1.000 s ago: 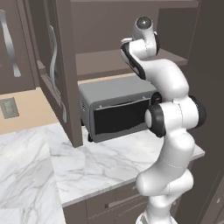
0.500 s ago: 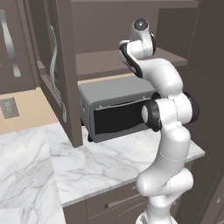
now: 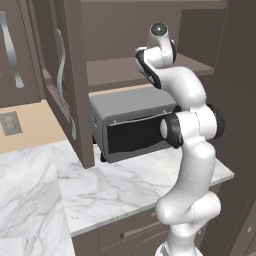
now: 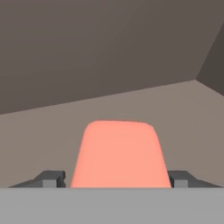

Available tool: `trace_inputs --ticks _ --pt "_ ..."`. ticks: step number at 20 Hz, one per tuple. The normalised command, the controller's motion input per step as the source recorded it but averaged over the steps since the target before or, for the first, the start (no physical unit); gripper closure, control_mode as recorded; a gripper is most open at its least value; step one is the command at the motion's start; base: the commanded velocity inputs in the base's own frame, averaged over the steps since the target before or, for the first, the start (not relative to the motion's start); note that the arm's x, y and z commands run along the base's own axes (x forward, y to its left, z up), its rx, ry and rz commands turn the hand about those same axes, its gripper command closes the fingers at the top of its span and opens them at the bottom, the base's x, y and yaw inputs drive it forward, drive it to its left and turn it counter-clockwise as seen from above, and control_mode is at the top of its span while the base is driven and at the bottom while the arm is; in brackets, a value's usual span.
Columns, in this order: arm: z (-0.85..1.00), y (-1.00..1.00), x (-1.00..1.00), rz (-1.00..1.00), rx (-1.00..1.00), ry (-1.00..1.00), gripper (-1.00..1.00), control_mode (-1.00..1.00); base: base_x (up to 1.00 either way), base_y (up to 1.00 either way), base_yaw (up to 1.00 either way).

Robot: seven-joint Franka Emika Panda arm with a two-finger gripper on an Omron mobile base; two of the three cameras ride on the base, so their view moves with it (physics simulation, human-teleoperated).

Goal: Locate and retrieve the soap dispenser and bar soap from the cabinet. Place them next to the sink.

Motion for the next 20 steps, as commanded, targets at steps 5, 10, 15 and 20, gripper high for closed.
trace_inputs --ticks 5,10,15,20 --pt "-0.05 0.0 0.05 0.0 0.01 -0.01 1.0 -1.0 0.0 0.0 0.0" --pt "0.0 0.15 0.0 -0.02 0.0 0.0 1.0 -1.0 0.0 0.0 0.0" --pt "0.02 0.24 -0.23 -0.07 0.0 0.0 1.0 -1.0 0.0 0.0 0.0" --pt "0.03 0.17 -0.44 -0.05 0.0 0.0 1.0 -1.0 0.0 0.0 0.0"
